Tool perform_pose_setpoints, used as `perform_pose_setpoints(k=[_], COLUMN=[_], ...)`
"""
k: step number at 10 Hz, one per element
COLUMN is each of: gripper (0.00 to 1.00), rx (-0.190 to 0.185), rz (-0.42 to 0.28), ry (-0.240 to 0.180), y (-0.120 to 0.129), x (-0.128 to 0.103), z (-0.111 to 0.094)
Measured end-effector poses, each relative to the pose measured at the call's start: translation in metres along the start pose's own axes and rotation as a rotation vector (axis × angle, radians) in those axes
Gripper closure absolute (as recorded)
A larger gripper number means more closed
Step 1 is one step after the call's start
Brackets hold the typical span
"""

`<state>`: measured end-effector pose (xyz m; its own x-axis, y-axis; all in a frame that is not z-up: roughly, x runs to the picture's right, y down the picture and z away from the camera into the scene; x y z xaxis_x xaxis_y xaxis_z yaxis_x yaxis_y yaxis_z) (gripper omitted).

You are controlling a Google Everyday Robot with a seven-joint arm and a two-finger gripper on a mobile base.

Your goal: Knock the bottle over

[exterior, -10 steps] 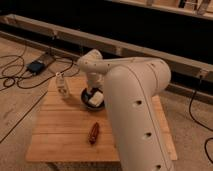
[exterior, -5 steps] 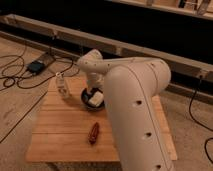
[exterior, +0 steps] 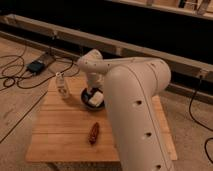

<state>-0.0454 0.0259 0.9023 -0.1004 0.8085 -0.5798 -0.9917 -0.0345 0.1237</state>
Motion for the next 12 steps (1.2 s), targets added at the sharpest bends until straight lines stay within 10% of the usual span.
perform_pose_setpoints(k=[4,12], gripper=[0.32,0.32], rx=[-0.014,-0.083], rz=[0.005,-0.127], ry=[-0.029,-0.166], y=[-0.002,0.039], x=[-0.018,-0.076], z=[-0.010,-0.092])
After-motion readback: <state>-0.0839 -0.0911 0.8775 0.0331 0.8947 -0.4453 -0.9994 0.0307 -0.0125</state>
